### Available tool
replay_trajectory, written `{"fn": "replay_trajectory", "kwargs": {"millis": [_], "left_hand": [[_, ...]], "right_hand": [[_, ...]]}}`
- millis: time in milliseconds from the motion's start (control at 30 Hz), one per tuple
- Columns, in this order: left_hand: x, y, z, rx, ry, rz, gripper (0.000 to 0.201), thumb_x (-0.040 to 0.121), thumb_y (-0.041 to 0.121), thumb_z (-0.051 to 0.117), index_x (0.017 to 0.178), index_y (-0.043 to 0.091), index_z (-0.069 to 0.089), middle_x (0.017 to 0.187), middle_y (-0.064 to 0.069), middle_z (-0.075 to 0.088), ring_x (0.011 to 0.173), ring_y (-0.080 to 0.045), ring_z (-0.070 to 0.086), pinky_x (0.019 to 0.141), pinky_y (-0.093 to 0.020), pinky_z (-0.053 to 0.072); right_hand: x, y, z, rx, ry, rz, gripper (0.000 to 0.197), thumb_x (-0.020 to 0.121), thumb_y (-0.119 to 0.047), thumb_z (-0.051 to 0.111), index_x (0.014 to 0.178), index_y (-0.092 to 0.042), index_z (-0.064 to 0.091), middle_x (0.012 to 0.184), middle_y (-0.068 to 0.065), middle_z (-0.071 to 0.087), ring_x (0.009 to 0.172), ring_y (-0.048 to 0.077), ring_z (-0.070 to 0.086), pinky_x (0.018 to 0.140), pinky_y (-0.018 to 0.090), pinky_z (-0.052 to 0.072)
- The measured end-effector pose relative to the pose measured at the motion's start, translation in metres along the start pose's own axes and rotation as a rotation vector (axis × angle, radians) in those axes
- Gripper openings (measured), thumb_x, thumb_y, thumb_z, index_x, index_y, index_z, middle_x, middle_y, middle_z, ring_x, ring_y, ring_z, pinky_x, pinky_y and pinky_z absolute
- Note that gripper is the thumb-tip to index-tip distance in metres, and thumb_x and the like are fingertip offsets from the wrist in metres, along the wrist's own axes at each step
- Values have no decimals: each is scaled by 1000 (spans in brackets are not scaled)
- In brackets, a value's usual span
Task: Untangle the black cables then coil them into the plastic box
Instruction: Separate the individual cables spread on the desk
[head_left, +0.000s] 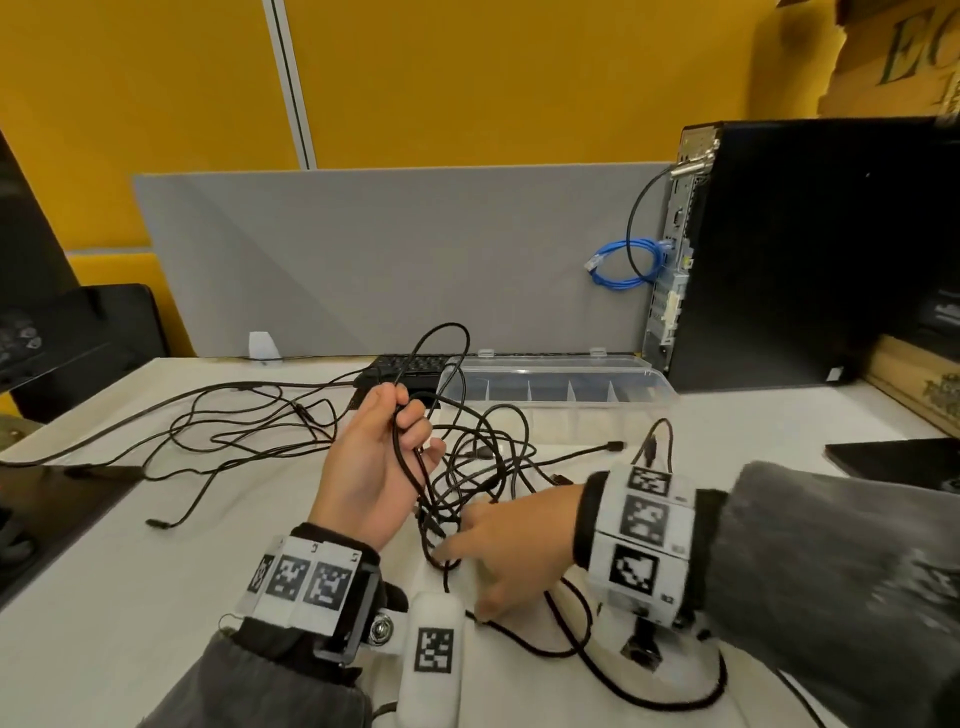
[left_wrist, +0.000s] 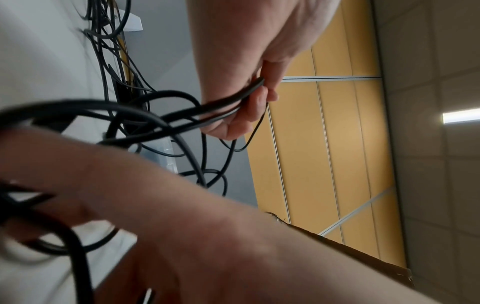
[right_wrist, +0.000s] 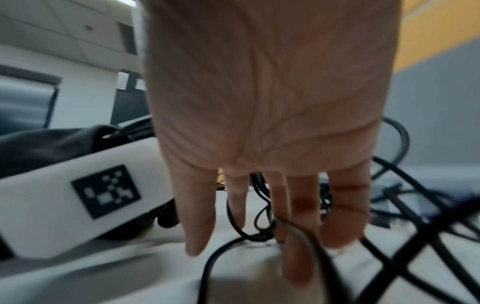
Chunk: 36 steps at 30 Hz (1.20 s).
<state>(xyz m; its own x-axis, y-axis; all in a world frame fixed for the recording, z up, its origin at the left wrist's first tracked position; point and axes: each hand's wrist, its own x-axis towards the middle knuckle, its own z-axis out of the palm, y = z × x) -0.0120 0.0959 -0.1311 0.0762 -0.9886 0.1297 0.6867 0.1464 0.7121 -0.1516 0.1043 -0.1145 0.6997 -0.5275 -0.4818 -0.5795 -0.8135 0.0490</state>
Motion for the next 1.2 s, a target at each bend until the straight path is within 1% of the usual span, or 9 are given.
{"fn": "replay_trajectory", "kwargs": {"millis": [167,267,400,633,767,900,967,1067,1200], "left_hand": [[2,13,-4,-26,120,74,28,99,21,33,73,17,42,55,7,34,42,-5,29,43,-15,32],[5,23,-11,8,243,110,29,97,12,33,70,16,39,51,7,29,38,-4,24,38,-15,19],[5,26,-11,35,347,130,27,95,8,33,70,16,40,47,9,27,37,-4,21,34,-16,17],[7,28,-20,54,425,109,33,100,17,33,68,17,37,42,10,24,33,-4,20,31,-15,17],[10,29,-27,101,477,87,33,101,18,32,68,17,37,40,11,25,31,-3,21,29,-14,17],[8,23,-23,365,462,-8,19,97,19,41,81,16,51,58,5,41,46,-6,39,41,-16,36],[6,23,-18,618,459,-51,16,96,21,46,106,13,55,87,-2,53,76,-15,54,69,-31,50],[2,25,0,1122,481,12,40,93,34,51,131,21,44,136,-6,38,120,-24,44,101,-40,38],[-17,9,54,1533,-133,189,54,83,42,61,132,37,37,126,20,42,113,6,42,93,-18,32]], "right_hand": [[-22,24,-2,396,233,-135,20,92,-36,53,82,-19,59,121,7,44,100,13,44,91,23,39],[-64,50,-4,672,460,-109,22,89,-38,50,82,-21,62,112,-1,55,87,-4,51,81,9,41],[-107,83,18,1046,817,38,28,91,-31,46,88,-21,72,81,-6,62,67,0,51,70,22,45],[-117,108,48,1723,1459,-57,49,95,-27,37,49,-27,53,64,-10,54,95,13,62,83,34,42],[-126,122,57,1921,1751,-59,40,96,-41,42,58,-28,42,73,-15,57,103,10,61,90,35,38],[-118,130,64,1798,1619,191,22,96,-27,41,78,-21,53,54,-6,47,59,10,56,84,40,47],[-115,125,65,1556,1451,309,24,98,-21,38,85,-17,58,49,-3,52,54,13,58,80,39,48],[-118,114,64,1258,1346,376,27,99,-22,39,88,-18,63,52,-1,55,55,10,57,70,23,44],[-125,102,59,1181,1206,239,24,96,-27,44,89,-20,66,52,-3,47,49,6,44,52,11,40]]}}
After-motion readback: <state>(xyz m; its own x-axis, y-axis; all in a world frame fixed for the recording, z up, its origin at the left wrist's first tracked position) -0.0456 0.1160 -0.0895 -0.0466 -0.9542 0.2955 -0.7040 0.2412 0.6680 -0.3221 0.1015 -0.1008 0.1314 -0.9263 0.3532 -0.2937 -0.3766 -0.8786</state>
